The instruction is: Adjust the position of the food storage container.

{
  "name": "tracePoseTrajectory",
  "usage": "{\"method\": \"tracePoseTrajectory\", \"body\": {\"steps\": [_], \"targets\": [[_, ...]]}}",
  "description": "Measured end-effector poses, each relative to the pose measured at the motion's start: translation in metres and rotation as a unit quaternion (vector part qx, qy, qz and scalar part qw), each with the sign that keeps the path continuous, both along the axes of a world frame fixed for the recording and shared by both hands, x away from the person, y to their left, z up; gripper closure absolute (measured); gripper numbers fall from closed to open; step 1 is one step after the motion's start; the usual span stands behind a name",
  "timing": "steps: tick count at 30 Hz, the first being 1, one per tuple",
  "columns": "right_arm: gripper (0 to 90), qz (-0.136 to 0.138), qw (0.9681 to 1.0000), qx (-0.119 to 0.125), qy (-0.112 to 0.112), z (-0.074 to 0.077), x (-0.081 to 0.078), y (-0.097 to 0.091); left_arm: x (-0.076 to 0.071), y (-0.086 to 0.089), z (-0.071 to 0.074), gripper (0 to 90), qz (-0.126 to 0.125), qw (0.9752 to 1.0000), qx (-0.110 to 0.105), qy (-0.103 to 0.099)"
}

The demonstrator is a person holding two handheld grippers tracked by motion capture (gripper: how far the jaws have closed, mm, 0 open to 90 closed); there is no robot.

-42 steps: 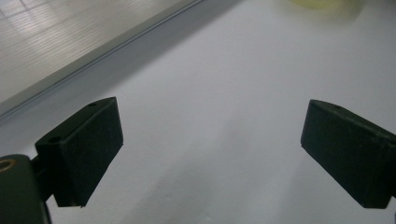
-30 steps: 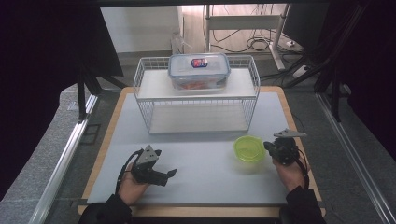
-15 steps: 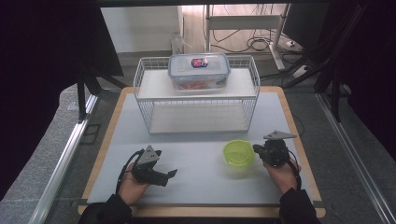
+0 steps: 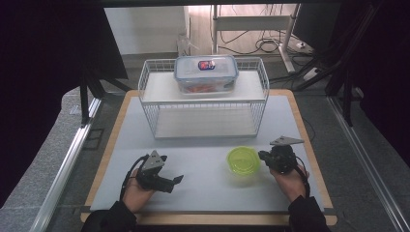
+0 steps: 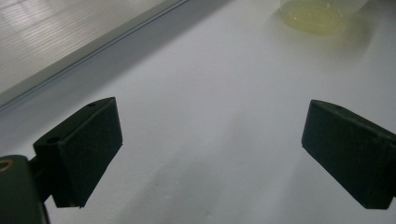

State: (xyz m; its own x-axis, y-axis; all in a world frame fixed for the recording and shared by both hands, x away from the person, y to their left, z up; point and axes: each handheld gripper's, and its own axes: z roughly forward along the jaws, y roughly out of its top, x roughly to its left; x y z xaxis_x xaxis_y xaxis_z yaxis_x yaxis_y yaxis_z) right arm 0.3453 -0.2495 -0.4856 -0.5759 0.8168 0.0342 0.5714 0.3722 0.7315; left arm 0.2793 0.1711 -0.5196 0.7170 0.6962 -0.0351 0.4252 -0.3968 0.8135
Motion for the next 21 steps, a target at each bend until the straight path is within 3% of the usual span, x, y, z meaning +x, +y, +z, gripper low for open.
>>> {"method": "tracePoseTrajectory", "body": {"steps": [8,21], "targets": [[68.5,-0.017,0.9997,-0.005,-0.019,0.007,0.0,-0.013,0.001,0.001,-0.001,4.7,0.002,1.0,0.0,0.0],[41.9,-0.022,0.9984,0.052,-0.011,0.016,-0.001,-0.018,0.001,0.0,-0.002,4.7,0.001,1.0,0.003,0.005]]}}
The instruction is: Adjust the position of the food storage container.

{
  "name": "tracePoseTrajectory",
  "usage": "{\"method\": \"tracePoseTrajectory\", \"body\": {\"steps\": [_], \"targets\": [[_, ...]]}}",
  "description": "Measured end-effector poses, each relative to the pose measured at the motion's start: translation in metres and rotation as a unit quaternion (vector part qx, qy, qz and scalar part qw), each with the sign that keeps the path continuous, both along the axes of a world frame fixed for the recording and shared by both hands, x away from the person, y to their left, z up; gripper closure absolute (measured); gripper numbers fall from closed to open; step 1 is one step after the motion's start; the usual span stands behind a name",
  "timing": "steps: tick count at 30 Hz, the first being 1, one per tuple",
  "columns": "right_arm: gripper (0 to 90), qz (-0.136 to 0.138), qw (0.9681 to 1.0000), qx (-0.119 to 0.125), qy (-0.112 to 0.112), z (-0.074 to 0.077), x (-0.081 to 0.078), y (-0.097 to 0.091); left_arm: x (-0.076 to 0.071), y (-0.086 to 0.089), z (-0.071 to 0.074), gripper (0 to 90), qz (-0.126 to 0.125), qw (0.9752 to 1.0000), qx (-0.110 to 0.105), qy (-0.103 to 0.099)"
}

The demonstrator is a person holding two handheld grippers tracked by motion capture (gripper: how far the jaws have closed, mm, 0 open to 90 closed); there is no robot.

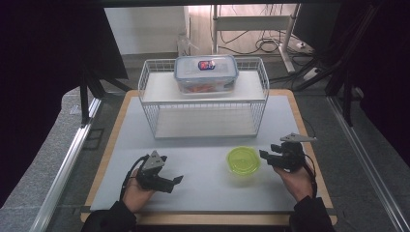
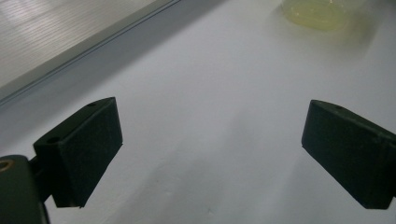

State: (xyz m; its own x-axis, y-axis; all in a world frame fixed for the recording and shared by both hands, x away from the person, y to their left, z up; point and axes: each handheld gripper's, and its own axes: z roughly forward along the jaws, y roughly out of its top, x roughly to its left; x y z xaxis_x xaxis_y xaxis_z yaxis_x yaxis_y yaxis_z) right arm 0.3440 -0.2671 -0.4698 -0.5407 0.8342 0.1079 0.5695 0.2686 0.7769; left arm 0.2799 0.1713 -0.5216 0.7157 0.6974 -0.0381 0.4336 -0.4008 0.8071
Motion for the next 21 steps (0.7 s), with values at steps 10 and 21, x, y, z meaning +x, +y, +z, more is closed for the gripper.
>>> {"method": "tracePoseTrajectory", "body": {"steps": [10,21], "targets": [[37.4,0.027,0.9991,0.025,0.02,-0.002,-0.001,0.007,0.0,-0.001,-0.001,4.7,-0.003,1.0,0.005,0.0],[51.3,0.05,0.997,0.026,0.052,-0.008,0.003,0.01,0.0,-0.004,-0.003,4.7,-0.01,0.9999,0.013,0.002]]}}
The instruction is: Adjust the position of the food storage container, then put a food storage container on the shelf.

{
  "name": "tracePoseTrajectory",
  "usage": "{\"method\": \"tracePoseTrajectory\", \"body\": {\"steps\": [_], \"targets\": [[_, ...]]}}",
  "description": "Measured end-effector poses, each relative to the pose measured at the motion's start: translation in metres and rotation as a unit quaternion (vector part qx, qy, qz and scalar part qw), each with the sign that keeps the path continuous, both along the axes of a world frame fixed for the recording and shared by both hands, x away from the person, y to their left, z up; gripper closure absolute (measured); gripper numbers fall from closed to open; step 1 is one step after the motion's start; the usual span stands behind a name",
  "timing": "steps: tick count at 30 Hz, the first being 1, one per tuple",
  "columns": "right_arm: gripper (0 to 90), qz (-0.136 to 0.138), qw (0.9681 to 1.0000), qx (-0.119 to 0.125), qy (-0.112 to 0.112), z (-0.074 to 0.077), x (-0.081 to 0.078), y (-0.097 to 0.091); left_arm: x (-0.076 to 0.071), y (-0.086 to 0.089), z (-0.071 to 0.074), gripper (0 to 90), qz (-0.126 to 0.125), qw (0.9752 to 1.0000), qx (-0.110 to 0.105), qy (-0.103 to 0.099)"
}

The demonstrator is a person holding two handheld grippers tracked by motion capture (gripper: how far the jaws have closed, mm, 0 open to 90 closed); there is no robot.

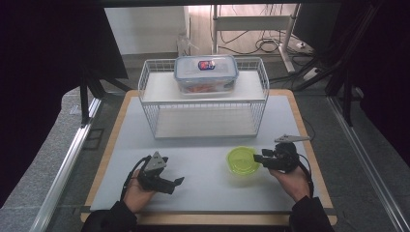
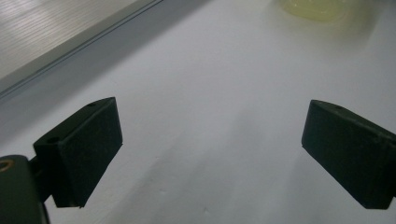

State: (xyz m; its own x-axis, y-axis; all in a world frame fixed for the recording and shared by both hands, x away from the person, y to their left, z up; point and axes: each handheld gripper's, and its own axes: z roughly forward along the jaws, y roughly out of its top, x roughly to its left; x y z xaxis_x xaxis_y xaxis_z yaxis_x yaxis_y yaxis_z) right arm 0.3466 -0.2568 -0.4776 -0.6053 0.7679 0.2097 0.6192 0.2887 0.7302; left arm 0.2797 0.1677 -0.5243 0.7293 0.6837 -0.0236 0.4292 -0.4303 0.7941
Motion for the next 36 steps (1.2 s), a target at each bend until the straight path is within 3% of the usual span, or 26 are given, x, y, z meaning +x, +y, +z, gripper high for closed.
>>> {"method": "tracePoseTrajectory", "body": {"steps": [14,22,33,36], "targets": [[62.0,0.015,0.9974,0.041,0.057,-0.006,0.017,-0.004,0.0,-0.002,-0.001,4.7,-0.003,1.0,0.006,0.001],[65.0,0.022,0.9906,0.086,0.104,-0.011,0.03,-0.009,0.0,-0.003,-0.002,4.6,-0.005,0.9999,0.012,0.001],[69.2,0.029,0.9883,0.096,0.115,-0.012,0.031,-0.01,0.0,-0.004,-0.003,4.5,-0.008,0.9998,0.016,0.0],[74.9,0.031,0.9874,0.099,0.119,-0.012,0.031,-0.009,0.0,-0.005,-0.003,4.5,-0.008,0.9998,0.017,-0.001]]}}
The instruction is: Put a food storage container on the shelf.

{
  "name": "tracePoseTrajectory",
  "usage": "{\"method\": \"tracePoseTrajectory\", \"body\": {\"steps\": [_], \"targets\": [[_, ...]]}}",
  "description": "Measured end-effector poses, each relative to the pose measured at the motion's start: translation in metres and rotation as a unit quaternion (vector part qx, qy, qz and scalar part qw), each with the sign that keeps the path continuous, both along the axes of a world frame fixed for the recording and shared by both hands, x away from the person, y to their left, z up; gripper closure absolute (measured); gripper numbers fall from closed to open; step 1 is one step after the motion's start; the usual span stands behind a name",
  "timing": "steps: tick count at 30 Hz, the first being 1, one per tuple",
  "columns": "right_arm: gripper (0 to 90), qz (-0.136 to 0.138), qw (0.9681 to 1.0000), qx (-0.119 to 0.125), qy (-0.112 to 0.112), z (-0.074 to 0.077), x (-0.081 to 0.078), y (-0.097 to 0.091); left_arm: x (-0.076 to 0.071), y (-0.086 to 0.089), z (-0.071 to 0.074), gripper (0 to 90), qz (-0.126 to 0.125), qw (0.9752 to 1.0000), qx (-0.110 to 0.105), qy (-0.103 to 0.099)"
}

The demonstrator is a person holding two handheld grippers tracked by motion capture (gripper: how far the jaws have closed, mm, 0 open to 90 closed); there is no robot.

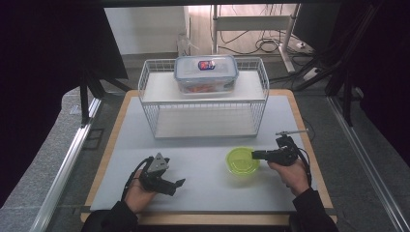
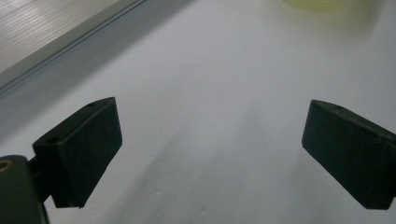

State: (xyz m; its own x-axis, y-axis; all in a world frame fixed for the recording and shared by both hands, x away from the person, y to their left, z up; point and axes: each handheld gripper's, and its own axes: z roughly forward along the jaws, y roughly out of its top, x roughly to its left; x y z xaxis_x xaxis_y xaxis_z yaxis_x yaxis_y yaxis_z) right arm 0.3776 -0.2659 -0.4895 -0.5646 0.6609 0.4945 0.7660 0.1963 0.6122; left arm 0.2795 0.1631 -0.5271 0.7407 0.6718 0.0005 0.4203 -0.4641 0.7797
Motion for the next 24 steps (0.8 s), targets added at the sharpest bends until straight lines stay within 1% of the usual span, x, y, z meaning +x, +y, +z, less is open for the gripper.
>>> {"method": "tracePoseTrajectory", "body": {"steps": [1,3,7,10,13,14,17,20,22,24], "targets": [[77.6,0.003,1.0,0.002,0.002,0.0,0.0,0.0,0.0,0.0,0.0,4.5,0.0,1.0,0.0,0.0],[78.4,0.006,1.0,0.007,0.005,0.0,0.0,0.001,0.0,0.0,0.0,4.5,-0.001,1.0,0.001,0.0],[79.3,0.006,1.0,-0.007,0.003,0.004,-0.002,0.006,0.0,0.0,0.0,4.5,-0.002,1.0,0.002,-0.001],[79.5,0.002,0.9999,-0.009,0.005,0.004,-0.002,0.007,0.0,0.0,0.0,4.5,-0.001,1.0,0.003,-0.001],[79.8,-0.001,1.0,-0.005,0.007,0.004,-0.002,0.007,0.0,0.0,0.0,4.5,-0.001,1.0,0.003,-0.001],[80.3,0.0,0.9998,0.012,0.016,0.005,-0.002,0.007,0.0,0.0,0.0,4.5,-0.001,1.0,0.004,-0.002],[80.6,-0.001,0.9997,0.019,0.018,0.006,-0.003,0.008,0.0,-0.001,0.0,4.5,-0.001,1.0,0.004,-0.002],[81.8,-0.004,0.9988,0.045,0.02,0.009,-0.004,0.007,0.0,0.0,-0.001,4.5,-0.001,1.0,0.003,-0.002],[82.0,-0.004,0.9986,0.05,0.019,0.01,-0.004,0.007,0.0,0.0,-0.001,4.5,0.0,1.0,0.003,-0.002],[82.4,-0.006,0.998,0.06,0.019,0.011,-0.004,0.005,0.0,0.0,-0.001,4.5,0.0,1.0,0.003,-0.002]]}}
